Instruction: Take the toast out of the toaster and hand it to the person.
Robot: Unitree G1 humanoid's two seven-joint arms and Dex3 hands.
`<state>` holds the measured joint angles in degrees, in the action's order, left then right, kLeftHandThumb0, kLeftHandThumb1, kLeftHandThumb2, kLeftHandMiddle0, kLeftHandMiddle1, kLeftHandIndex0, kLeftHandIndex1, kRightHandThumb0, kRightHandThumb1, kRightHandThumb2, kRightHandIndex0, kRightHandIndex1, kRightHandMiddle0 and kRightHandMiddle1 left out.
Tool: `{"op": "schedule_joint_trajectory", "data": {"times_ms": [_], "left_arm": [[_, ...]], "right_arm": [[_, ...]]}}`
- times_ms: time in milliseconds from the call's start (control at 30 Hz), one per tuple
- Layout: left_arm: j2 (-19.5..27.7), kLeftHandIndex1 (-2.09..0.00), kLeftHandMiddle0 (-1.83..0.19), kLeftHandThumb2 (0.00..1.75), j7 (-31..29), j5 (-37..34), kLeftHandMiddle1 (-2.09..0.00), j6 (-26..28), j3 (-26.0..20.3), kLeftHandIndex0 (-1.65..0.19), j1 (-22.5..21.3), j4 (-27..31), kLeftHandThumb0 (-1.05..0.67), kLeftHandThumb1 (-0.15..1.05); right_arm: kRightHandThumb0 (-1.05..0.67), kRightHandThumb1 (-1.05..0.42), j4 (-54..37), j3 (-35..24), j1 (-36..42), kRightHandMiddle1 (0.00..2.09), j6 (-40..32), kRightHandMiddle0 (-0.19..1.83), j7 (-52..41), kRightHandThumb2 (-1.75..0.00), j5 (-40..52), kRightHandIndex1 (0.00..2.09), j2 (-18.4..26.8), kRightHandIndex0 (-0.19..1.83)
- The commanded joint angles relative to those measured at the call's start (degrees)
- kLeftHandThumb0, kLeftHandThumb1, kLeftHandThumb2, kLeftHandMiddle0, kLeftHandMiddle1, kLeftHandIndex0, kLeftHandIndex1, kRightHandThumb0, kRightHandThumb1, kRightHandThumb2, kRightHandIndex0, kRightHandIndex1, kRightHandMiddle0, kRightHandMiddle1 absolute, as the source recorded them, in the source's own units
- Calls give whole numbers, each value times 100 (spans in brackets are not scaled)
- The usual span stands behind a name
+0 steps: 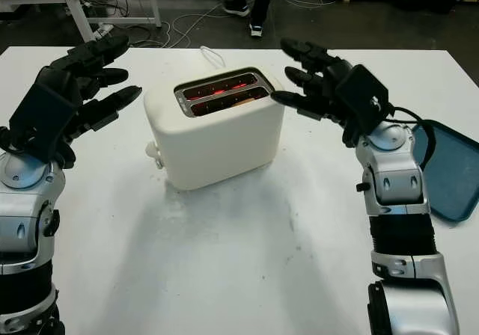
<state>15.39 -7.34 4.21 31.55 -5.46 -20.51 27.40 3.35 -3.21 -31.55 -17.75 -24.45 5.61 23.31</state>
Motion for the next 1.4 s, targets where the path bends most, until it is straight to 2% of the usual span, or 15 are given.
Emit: {"op": "schedule_joint_trajectory", "data": {"times_ms": [0,167,933,1367], "left_arm": [[-30,-2,-10,14,27,-70,-90,73,-52,-50,44,88,-44,92],[-51,-2,-10,14,40,-82,-89,125,-81,-49,71,154,-44,92],[-57,-3,-12,13,0,-60,-89,6,51,-51,43,114,-47,92],[-71,-2,-11,15,-26,-85,-92,-81,130,-50,9,25,-50,92]], "right_arm": [[-48,-87,-135,12,81,4,-98,31,40,0,30,7,-42,27],[-53,-87,-194,-1,127,3,-124,30,30,0,50,8,-37,27],[-49,-86,-56,-94,25,3,-77,30,23,0,133,15,-70,22],[-54,-86,-5,-110,10,4,-47,30,31,0,62,26,-65,18]]}}
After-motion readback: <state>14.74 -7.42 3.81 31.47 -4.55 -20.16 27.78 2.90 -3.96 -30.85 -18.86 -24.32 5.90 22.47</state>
